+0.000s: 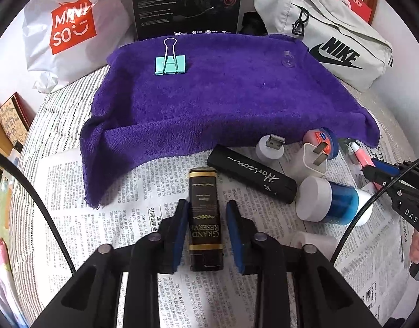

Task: Organize rigid objects
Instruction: 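Lift the black tube and pink tube and carry both toward the purple towel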

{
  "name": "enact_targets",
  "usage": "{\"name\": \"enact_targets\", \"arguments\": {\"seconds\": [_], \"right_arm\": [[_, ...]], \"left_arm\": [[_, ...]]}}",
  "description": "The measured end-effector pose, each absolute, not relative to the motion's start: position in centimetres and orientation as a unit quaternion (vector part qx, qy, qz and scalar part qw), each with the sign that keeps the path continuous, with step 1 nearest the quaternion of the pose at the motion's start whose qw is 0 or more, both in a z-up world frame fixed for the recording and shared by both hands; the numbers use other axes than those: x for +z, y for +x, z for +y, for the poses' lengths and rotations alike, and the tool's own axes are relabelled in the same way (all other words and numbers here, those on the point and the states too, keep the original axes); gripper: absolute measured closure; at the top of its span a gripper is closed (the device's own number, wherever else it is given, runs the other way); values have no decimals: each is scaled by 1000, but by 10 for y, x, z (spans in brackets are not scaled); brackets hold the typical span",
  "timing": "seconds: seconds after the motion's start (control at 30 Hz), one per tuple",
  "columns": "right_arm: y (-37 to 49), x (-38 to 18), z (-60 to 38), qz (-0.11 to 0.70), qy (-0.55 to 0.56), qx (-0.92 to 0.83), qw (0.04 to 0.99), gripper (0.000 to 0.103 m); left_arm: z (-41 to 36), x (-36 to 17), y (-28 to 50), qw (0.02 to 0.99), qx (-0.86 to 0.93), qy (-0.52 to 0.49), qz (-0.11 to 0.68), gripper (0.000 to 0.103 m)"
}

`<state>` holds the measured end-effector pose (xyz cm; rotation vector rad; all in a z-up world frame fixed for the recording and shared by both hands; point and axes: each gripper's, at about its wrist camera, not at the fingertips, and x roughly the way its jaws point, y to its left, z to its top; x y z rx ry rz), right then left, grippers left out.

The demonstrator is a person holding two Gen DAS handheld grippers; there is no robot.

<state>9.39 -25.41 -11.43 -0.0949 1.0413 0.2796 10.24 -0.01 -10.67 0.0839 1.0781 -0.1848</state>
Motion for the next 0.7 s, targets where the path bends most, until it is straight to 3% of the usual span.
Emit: {"name": "enact_targets", "arguments": {"seconds": [0.7], "right_arm": [[107,-89,-256,523,-33,139,840,86]], "left_arm": [[16,-87,89,854,-103,8,510,81]]}}
